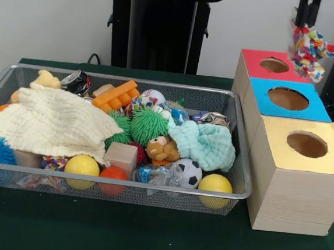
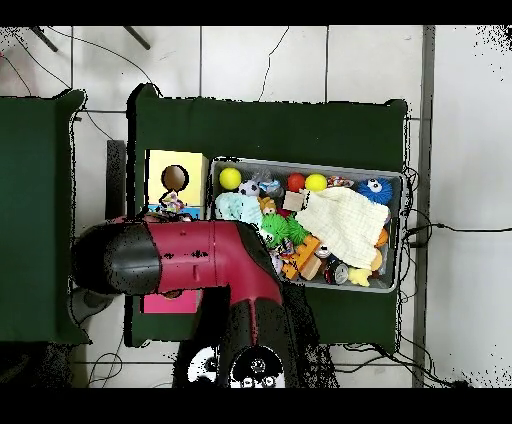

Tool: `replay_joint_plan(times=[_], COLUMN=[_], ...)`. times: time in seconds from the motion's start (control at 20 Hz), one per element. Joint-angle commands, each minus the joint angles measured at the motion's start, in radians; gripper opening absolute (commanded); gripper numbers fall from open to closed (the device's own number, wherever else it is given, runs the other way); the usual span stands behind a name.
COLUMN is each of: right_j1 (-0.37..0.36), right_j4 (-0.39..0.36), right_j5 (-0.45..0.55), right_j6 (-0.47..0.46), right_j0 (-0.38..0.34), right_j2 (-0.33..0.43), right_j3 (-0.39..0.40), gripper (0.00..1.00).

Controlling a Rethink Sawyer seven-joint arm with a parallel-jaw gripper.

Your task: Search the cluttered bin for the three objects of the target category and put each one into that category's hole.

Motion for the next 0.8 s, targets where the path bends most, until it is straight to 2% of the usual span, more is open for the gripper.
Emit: replay_joint_plan(times=[0.05, 0.3, 0.6, 0.8], right_j1=[0.121, 0.188, 0.259, 0.296], right_j4=[0.073, 0.110, 0.102, 0.080], right_j5=[-0.084, -0.272, -0.361, -0.419], right_j6=[0.245, 0.208, 0.181, 0.145], right_j0=[0.006, -0.017, -0.006, -0.023], right_j2=[0.050, 0.080, 0.063, 0.061], right_j3=[-0.069, -0.019, -0.059, -0.072], gripper=[0.00, 0.00, 0.00, 0.00])
